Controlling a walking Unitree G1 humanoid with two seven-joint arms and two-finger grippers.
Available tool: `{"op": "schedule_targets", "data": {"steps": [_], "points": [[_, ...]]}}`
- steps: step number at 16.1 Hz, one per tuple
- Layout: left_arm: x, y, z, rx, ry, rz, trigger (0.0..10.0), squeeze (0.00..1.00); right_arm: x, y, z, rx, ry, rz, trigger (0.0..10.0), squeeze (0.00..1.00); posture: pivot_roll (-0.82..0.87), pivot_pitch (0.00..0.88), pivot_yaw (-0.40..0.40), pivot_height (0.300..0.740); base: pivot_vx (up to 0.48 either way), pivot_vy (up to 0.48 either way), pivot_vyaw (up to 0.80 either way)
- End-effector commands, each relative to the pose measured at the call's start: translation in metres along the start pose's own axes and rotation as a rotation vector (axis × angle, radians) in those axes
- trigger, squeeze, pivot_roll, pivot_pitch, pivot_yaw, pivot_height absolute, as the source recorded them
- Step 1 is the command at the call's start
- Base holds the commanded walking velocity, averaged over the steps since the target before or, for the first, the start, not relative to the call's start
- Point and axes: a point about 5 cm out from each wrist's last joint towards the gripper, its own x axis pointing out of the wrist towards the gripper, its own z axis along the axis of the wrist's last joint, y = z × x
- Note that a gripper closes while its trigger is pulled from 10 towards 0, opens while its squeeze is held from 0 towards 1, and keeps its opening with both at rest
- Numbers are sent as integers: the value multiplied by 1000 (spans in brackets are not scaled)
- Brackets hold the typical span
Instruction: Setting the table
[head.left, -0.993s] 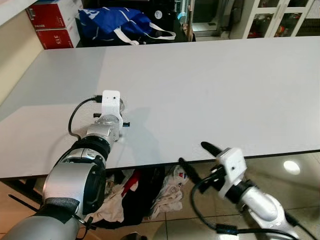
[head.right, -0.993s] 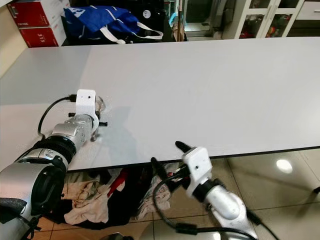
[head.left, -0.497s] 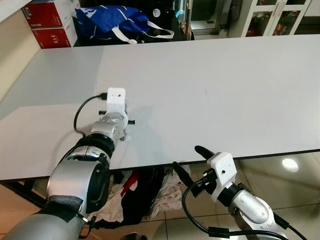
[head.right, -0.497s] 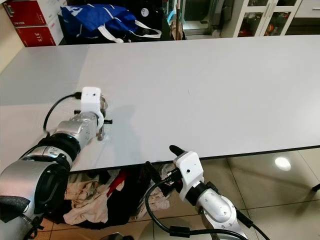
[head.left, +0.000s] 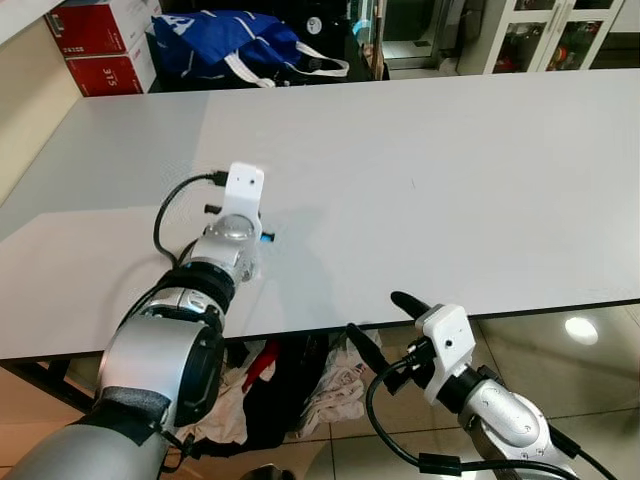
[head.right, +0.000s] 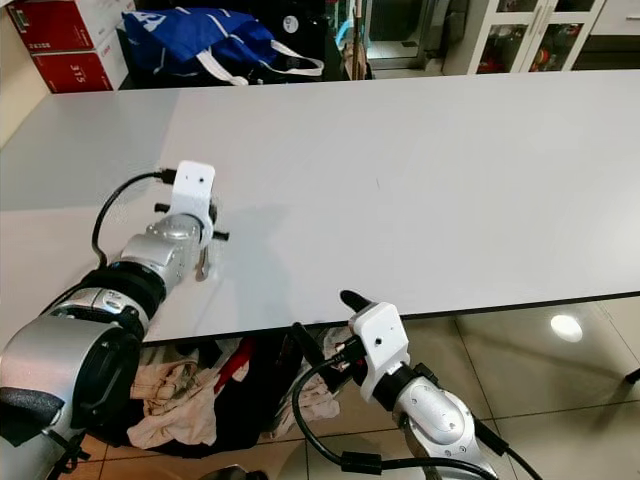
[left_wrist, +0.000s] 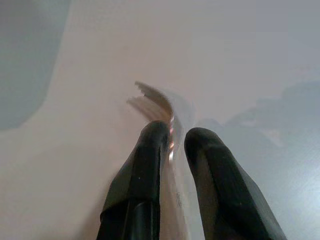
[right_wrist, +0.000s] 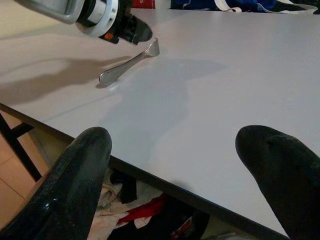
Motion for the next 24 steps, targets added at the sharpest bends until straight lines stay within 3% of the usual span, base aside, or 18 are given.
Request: {"op": "schedule_targets", "data": {"steps": [1,4,6,17,24], "points": [[-1,-6,9,-24,-9,-25,10000,0,1,-3,5,-7,-15,0,10000,0,-142,14,65,731,0,0,0],[-1,-13,-14,-121,105,-61,10000,0,1,-2,5,-8,-16,7,10000,0,-139,12,64,731,0,0,0],[-1,-10,-24,-141,140,-55,10000,0,0,-3,5,-8,-18,7,10000,0,-137,8,66,731,0,0,0],[-2,-13,-18,-148,121,-54,10000,0,-2,-5,6,-12,-10,13,10000,0,-136,17,58,731,0,0,0],[-2,-1,-32,-236,163,-2,10000,0,-4,-5,6,-14,-2,15,10000,0,-133,22,57,731,0,0,0]]}}
